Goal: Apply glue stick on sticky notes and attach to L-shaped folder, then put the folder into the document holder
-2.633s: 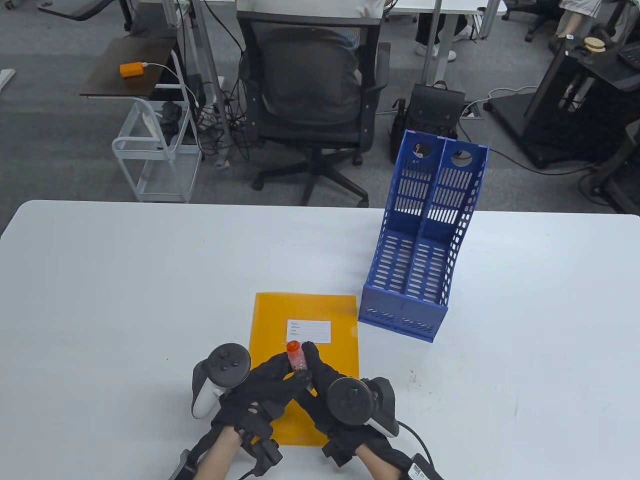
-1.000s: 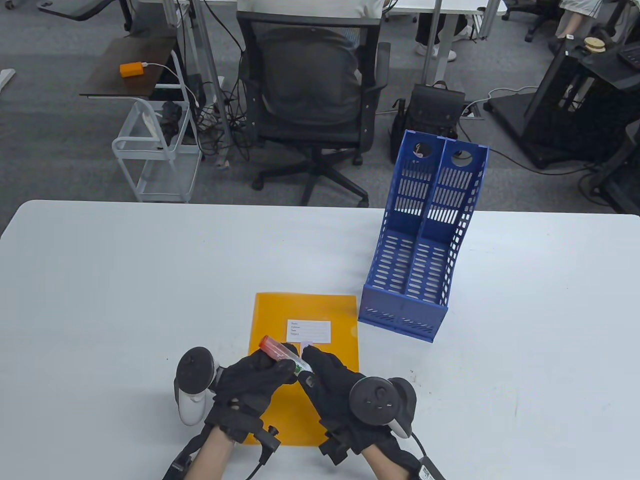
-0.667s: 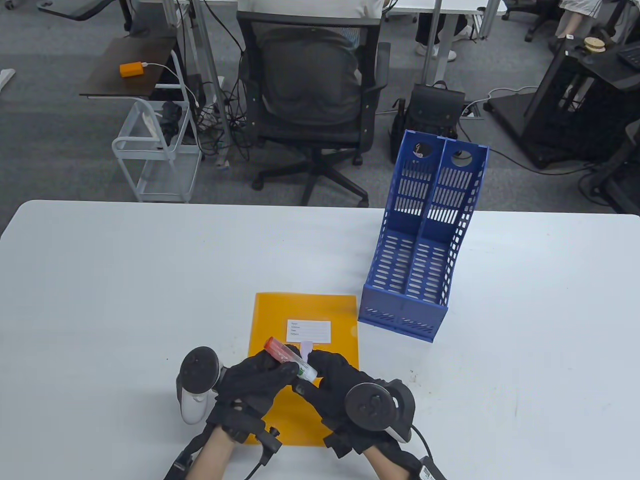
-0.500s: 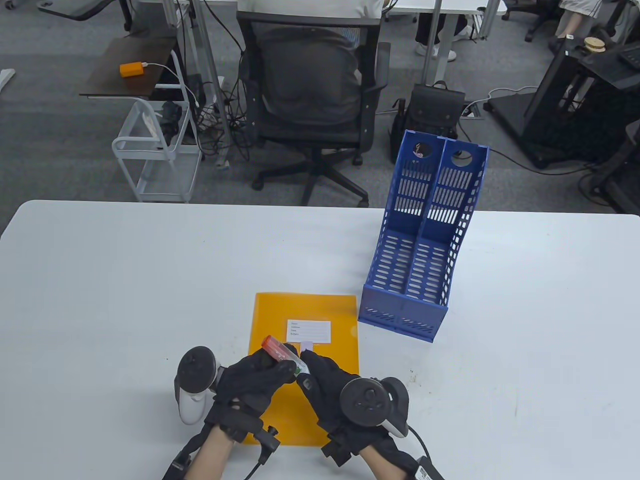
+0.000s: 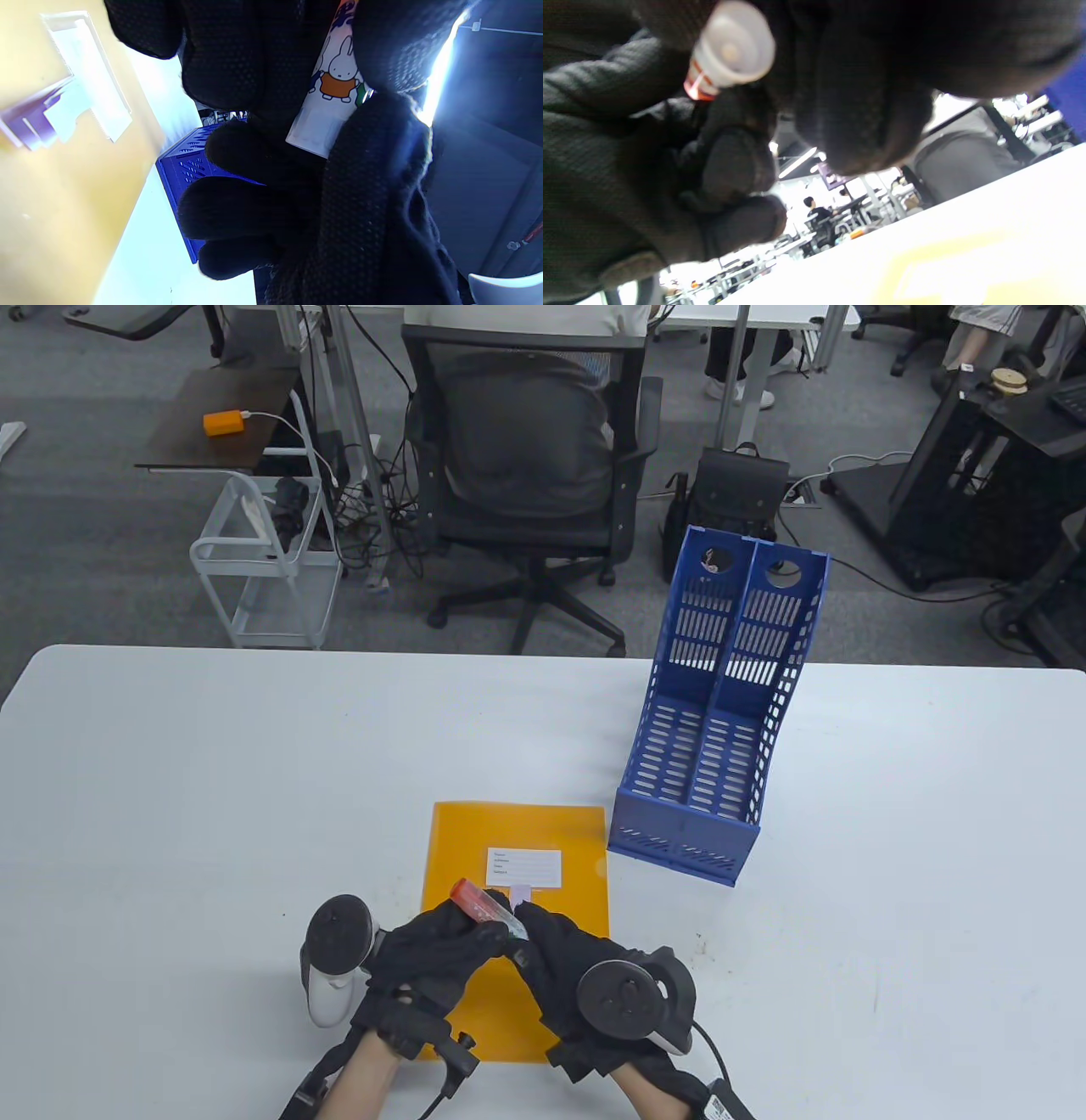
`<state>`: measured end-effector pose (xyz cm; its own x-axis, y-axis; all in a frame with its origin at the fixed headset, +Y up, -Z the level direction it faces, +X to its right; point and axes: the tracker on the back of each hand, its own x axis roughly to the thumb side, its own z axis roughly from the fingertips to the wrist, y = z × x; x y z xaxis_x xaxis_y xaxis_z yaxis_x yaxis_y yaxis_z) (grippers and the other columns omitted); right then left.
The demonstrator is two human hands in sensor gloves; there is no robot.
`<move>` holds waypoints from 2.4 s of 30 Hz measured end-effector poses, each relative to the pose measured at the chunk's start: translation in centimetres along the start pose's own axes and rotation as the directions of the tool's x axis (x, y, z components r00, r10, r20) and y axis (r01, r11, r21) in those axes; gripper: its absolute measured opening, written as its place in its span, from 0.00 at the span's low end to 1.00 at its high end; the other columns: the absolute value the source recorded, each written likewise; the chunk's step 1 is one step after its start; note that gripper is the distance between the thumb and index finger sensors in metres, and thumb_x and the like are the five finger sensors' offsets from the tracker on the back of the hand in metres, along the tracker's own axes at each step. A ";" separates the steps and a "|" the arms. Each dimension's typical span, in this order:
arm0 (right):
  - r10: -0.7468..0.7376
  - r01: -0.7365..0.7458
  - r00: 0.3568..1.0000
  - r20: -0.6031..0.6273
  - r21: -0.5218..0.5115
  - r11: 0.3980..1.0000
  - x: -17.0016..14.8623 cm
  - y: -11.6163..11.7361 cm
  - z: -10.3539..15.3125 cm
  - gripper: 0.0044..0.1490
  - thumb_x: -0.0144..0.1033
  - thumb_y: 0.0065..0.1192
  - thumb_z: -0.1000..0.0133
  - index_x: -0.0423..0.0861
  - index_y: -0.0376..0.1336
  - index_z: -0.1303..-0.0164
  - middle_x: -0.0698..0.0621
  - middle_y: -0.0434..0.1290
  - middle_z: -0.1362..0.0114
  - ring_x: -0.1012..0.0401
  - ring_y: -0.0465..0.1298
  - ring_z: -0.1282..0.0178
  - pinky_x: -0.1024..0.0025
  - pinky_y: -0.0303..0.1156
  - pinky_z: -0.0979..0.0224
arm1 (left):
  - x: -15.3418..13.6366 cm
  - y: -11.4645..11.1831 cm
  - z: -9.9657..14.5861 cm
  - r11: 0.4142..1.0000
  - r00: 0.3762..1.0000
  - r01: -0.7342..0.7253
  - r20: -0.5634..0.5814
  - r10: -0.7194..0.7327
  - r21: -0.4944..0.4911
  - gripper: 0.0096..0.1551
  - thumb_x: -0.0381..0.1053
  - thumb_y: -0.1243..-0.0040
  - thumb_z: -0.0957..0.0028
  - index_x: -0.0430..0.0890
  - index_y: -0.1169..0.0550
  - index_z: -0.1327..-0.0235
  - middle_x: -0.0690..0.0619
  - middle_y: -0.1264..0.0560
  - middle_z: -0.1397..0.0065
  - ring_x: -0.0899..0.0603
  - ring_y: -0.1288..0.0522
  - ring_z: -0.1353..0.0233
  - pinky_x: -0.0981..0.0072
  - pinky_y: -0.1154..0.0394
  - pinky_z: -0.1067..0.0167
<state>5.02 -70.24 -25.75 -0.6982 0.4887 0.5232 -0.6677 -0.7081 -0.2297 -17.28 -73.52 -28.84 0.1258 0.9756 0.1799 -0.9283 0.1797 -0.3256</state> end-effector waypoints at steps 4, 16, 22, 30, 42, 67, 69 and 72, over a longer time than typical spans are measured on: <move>0.077 -0.076 0.997 0.019 -0.050 0.996 0.1 -0.6 0.0 0.44 0.59 0.74 0.59 0.35 0.68 0.47 0.42 0.81 0.51 0.56 0.85 0.66 0.61 0.82 0.66 | 0.5 -0.2 0.0 1.000 1.000 0.018 0.021 -0.017 -0.014 0.35 0.60 0.33 0.51 0.40 0.22 0.37 0.45 0.16 0.43 0.41 0.19 0.42 0.37 0.31 0.34; 0.042 -0.041 0.999 0.018 -0.002 0.999 -0.1 -0.3 -0.2 0.42 0.57 0.70 0.56 0.34 0.70 0.47 0.40 0.82 0.50 0.55 0.85 0.66 0.60 0.82 0.66 | 0.1 -0.1 -0.1 1.000 1.000 -0.013 0.005 0.013 -0.017 0.35 0.60 0.33 0.51 0.40 0.22 0.37 0.45 0.16 0.43 0.41 0.19 0.41 0.36 0.31 0.33; 0.005 -0.009 0.999 0.042 0.086 0.996 -0.4 0.4 -0.1 0.46 0.57 0.52 0.47 0.31 0.67 0.36 0.34 0.78 0.40 0.51 0.85 0.63 0.58 0.81 0.64 | 0.1 0.3 0.1 1.000 1.000 -0.009 0.002 0.008 0.012 0.35 0.60 0.33 0.51 0.40 0.22 0.37 0.45 0.16 0.43 0.41 0.19 0.42 0.36 0.31 0.33; 0.069 -0.069 0.997 0.016 0.017 0.997 0.1 -0.4 -0.2 0.42 0.54 0.73 0.56 0.34 0.68 0.44 0.40 0.80 0.48 0.56 0.85 0.65 0.61 0.82 0.66 | 0.1 0.1 -0.1 1.000 1.000 0.001 0.003 -0.001 -0.023 0.35 0.60 0.34 0.51 0.40 0.23 0.36 0.45 0.17 0.41 0.41 0.20 0.40 0.36 0.32 0.33; 0.103 -0.103 0.995 0.021 0.049 0.993 0.4 -0.3 -0.2 0.42 0.53 0.70 0.54 0.34 0.67 0.42 0.39 0.79 0.45 0.55 0.85 0.63 0.60 0.81 0.65 | 0.1 0.0 -0.1 1.000 1.000 -0.001 0.000 0.001 -0.027 0.35 0.60 0.34 0.50 0.40 0.23 0.35 0.45 0.17 0.41 0.41 0.20 0.40 0.36 0.32 0.33; 0.144 -0.145 0.989 0.041 0.010 0.989 0.3 -0.6 -0.2 0.42 0.56 0.70 0.55 0.33 0.71 0.47 0.40 0.82 0.52 0.55 0.85 0.67 0.61 0.82 0.66 | 0.2 -0.2 0.0 0.999 1.000 0.025 -0.011 -0.026 -0.021 0.36 0.59 0.34 0.50 0.40 0.23 0.36 0.44 0.17 0.42 0.41 0.20 0.41 0.36 0.31 0.33; 0.156 -0.156 0.987 0.030 -0.003 0.988 0.3 -0.5 -0.1 0.42 0.56 0.75 0.58 0.33 0.71 0.48 0.41 0.82 0.53 0.56 0.85 0.67 0.61 0.82 0.66 | 0.2 -0.3 -0.1 0.999 0.999 0.050 -0.015 -0.050 -0.022 0.36 0.59 0.34 0.50 0.40 0.23 0.35 0.44 0.17 0.41 0.41 0.20 0.40 0.36 0.32 0.33; 0.125 -0.126 0.991 0.040 0.021 0.992 0.1 -0.5 -0.2 0.43 0.56 0.74 0.57 0.33 0.72 0.47 0.39 0.83 0.51 0.53 0.86 0.67 0.58 0.82 0.66 | 0.1 -0.2 0.0 0.999 0.999 0.045 -0.027 -0.046 -0.017 0.35 0.60 0.34 0.50 0.39 0.23 0.36 0.44 0.17 0.42 0.41 0.19 0.41 0.36 0.31 0.33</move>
<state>5.23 -69.79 -25.76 -0.7655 0.3755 0.5224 -0.5686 -0.7748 -0.2763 -17.11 -73.45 -28.81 0.1774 0.9694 0.1699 -0.9157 0.2259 -0.3325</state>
